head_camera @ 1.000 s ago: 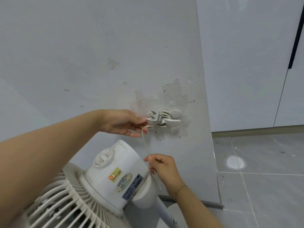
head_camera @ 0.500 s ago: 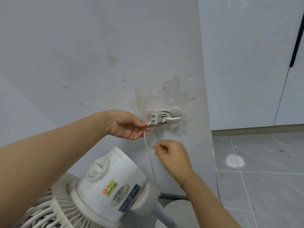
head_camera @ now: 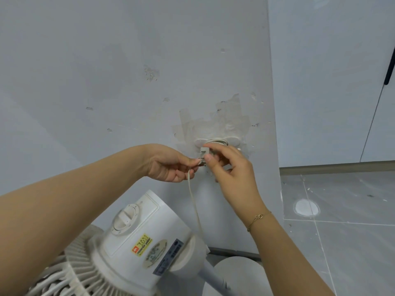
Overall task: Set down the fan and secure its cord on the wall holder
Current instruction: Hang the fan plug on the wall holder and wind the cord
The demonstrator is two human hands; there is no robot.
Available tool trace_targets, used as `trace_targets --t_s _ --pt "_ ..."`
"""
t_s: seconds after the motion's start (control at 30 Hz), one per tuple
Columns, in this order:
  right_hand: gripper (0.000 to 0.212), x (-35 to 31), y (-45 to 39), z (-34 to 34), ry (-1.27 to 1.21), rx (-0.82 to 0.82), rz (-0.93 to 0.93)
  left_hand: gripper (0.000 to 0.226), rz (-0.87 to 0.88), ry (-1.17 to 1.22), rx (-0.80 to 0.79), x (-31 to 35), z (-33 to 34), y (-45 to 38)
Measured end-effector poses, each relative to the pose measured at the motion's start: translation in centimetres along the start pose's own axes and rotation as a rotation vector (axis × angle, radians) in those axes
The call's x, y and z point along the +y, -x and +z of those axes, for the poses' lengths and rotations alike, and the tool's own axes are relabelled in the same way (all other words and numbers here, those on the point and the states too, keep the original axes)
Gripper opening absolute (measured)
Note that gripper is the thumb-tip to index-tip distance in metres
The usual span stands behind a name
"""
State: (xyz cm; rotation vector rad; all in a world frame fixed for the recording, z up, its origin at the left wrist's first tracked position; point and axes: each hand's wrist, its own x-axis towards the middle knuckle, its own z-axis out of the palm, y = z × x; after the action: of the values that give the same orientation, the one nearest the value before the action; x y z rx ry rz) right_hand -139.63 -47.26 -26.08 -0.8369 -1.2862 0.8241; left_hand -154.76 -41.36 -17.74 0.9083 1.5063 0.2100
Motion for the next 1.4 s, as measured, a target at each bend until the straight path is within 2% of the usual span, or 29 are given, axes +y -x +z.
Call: trace_targets --t_s 0.1,0.2,0.27,0.3,0.37,0.4,0.47,0.6,0.67,0.73,0.8,0.87,0.93,1.1,1.27,1.4 --pt "0.022 0.0 0.1 -0.1 -0.046 0.011 0.019 0.016 0.023 0.050 -0.004 -0.2 -0.4 0.0" --pt "0.011 0.3 1.1 0.6 -0.127 0.197 0.077 0.033 0.055 0.051 0.021 -0.4 -0.7 0.0" --pt "0.011 1.0 2.3 1.4 -0.122 0.280 0.203 0.038 0.065 0.001 0.045 -0.3 -0.5 0.2" --pt "0.012 1.8 2.9 1.8 -0.047 0.219 0.271 0.039 0.068 -0.026 0.054 -0.1 -0.3 0.5" --pt "0.014 3.2 4.5 2.3 0.115 -0.049 0.375 0.040 0.079 -0.072 0.069 0.0 0.2 1.1" --pt "0.016 3.7 5.2 2.4 0.140 -0.173 0.405 0.040 0.089 -0.088 0.081 0.0 0.4 1.5" --pt "0.019 4.2 6.2 2.9 0.130 -0.294 0.441 0.038 0.117 -0.183 0.142 -0.4 0.8 2.9" --pt "0.021 5.0 6.8 3.0 0.010 -0.214 0.569 0.031 0.231 -0.787 0.384 -1.8 1.1 6.5" --pt "0.023 4.8 7.0 3.2 -0.086 -0.162 0.634 0.026 0.232 -0.880 0.390 -3.0 1.1 8.6" --pt "0.023 4.3 6.9 3.2 -0.129 -0.120 0.643 0.026 0.186 -0.986 0.399 -4.2 1.5 10.2" --pt "0.021 3.8 6.9 3.2 -0.151 -0.094 0.629 0.030 0.179 -1.109 0.485 -5.4 1.9 11.3" --pt "0.018 3.6 6.9 3.1 -0.175 -0.075 0.615 0.041 0.213 -1.093 0.551 -6.0 2.8 12.2" --pt "0.018 3.6 6.9 2.9 -0.184 -0.072 0.607 0.054 0.213 -1.032 0.548 -6.7 4.1 12.7" --pt "0.018 3.7 7.0 3.0 -0.179 -0.070 0.588 0.056 0.241 -1.119 0.556 -8.8 5.8 11.8" --pt "0.020 3.9 6.0 3.7 -0.083 -0.077 0.495 0.061 0.199 -1.139 0.528 -5.6 4.8 9.6" --pt "0.040 5.0 4.1 3.5 -0.050 -0.089 0.452 0.062 0.139 -1.183 0.473 -2.6 4.8 7.8"
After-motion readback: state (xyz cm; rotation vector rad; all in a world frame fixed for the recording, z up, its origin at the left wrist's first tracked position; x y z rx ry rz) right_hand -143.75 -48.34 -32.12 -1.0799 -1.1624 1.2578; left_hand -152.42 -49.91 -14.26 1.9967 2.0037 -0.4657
